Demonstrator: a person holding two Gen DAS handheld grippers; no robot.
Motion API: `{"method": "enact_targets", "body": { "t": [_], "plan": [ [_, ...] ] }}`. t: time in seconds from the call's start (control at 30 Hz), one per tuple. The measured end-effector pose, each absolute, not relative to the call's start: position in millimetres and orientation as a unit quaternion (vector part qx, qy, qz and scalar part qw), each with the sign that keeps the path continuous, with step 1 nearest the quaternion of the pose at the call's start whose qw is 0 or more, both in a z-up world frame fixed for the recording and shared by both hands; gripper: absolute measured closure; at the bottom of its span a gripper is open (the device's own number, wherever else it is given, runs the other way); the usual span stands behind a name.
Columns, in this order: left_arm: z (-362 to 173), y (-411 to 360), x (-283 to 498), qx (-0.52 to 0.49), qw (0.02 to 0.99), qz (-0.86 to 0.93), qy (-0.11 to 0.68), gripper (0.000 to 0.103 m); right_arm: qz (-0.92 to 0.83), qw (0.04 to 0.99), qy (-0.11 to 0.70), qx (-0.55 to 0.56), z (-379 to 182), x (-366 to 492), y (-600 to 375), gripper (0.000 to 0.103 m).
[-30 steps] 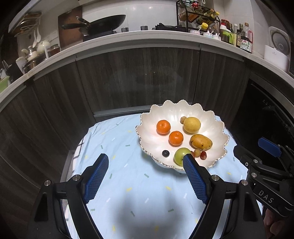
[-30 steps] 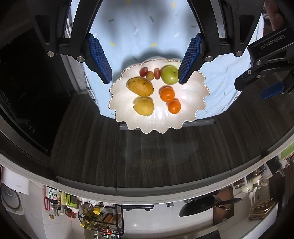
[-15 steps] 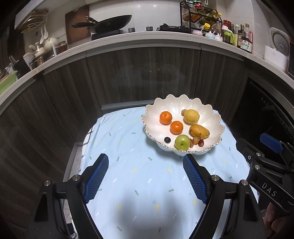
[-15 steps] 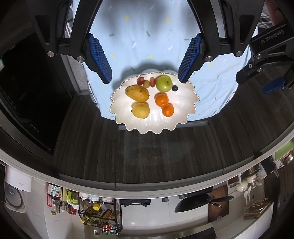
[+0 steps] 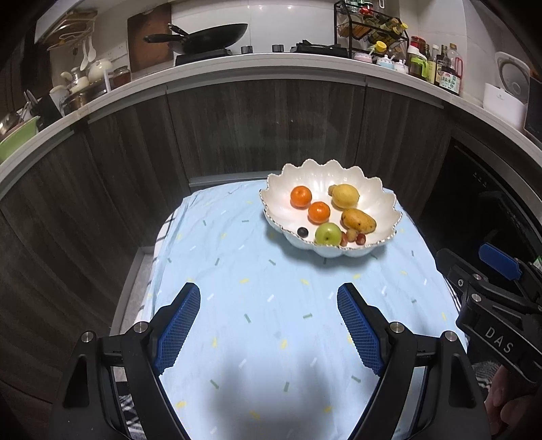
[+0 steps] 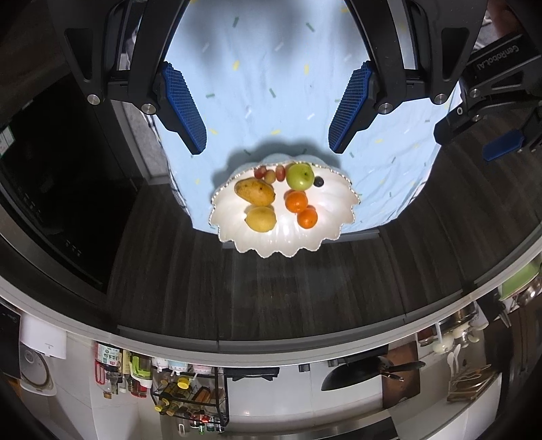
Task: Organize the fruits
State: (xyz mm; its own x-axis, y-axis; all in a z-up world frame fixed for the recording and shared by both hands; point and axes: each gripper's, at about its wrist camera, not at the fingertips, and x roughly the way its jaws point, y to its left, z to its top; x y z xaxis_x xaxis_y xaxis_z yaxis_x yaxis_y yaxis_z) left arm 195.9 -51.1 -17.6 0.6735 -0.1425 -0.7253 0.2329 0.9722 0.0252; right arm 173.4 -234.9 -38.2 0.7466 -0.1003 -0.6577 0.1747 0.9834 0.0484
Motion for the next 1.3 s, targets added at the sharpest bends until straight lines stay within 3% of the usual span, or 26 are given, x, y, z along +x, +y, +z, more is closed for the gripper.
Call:
{"method": "enact_targets", "body": {
  "t": [1.3],
  "plan": [
    [-25,-40,135,0.052,0.917,-0.080,0.388,0.020,-0.075,0.934,0.346,0.051,-44,113,-235,0.028]
  ]
}}
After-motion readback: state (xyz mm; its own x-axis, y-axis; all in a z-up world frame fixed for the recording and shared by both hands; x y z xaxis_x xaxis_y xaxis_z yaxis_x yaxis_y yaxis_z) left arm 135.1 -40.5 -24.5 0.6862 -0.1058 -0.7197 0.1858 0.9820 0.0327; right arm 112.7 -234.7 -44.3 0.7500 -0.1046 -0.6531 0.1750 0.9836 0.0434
